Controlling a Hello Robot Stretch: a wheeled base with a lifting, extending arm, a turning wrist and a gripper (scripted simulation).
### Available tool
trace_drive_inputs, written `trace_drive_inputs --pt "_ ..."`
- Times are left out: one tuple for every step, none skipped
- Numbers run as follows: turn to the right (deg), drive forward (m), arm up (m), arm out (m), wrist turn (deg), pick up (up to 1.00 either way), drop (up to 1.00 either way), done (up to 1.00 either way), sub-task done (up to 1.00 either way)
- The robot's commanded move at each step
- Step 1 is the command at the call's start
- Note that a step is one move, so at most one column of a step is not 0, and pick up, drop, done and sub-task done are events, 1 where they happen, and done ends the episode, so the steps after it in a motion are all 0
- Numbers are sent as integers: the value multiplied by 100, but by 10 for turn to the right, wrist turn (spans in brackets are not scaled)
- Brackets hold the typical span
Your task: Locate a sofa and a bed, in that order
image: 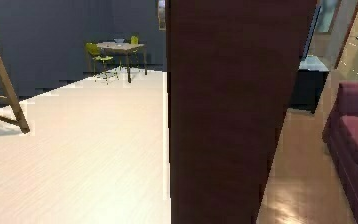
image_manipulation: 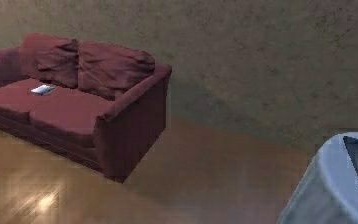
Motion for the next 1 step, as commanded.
trace_drive_inputs --pt "-450 0 0 0 0 0 0 0 0"
